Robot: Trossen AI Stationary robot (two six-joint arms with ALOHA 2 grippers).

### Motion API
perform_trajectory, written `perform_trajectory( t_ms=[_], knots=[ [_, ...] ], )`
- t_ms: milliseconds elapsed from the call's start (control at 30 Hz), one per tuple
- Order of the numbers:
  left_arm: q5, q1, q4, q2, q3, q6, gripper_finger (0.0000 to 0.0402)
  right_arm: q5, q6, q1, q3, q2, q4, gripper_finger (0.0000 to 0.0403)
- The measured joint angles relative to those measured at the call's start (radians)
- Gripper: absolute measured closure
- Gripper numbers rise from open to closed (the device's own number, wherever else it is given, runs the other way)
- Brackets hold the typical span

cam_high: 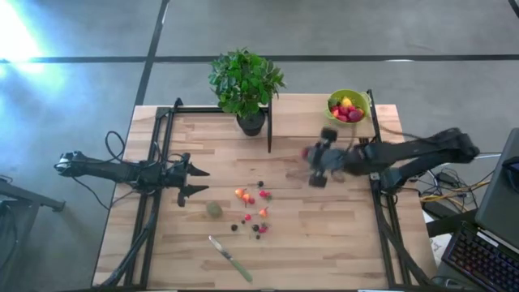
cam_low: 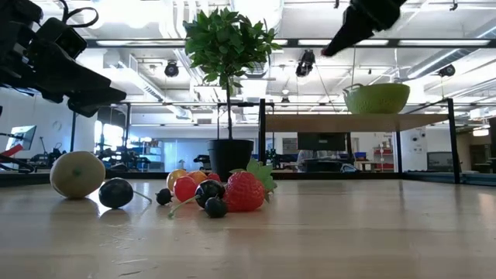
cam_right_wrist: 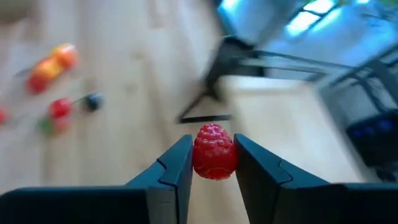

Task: Pick & Place Fruit
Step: Put the raspberry into the green strainer bowl on the shelf

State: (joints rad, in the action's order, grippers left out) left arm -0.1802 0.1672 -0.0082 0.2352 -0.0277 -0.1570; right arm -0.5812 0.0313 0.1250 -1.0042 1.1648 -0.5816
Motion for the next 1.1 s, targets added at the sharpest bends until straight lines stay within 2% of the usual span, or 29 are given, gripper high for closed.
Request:
perform_trajectory(
  t_ms=[133, 300, 500, 667, 833, 1100],
  knots=[
    [0.0, 0.0, 0.0, 0.0, 0.0, 0.0, 0.0172, 0.0, 0.047, -0.142, 0.0, -0.125, 0.001, 0.0312],
    [0.0, 0.0, 0.0, 0.0, 0.0, 0.0, 0.0172, 0.025, 0.077, -0.359, -0.001, -0.212, -0.002, 0.0312],
    [0.0, 0.0, 0.0, 0.0, 0.0, 0.0, 0.0172, 0.189, 0.081, -0.634, -0.001, -0.216, -0.051, 0.031],
    [0.0, 0.0, 0.0, 0.0, 0.0, 0.0, 0.0172, 0.281, 0.077, -0.803, -0.001, -0.18, -0.093, 0.0309],
    [0.0, 0.0, 0.0, 0.0, 0.0, 0.0, 0.0172, 0.345, 0.077, -0.883, -0.001, -0.151, -0.103, 0.0305],
    [0.0, 0.0, 0.0, 0.0, 0.0, 0.0, 0.0172, 0.348, 0.066, -0.903, -0.001, -0.115, -0.125, 0.0303]
  ],
)
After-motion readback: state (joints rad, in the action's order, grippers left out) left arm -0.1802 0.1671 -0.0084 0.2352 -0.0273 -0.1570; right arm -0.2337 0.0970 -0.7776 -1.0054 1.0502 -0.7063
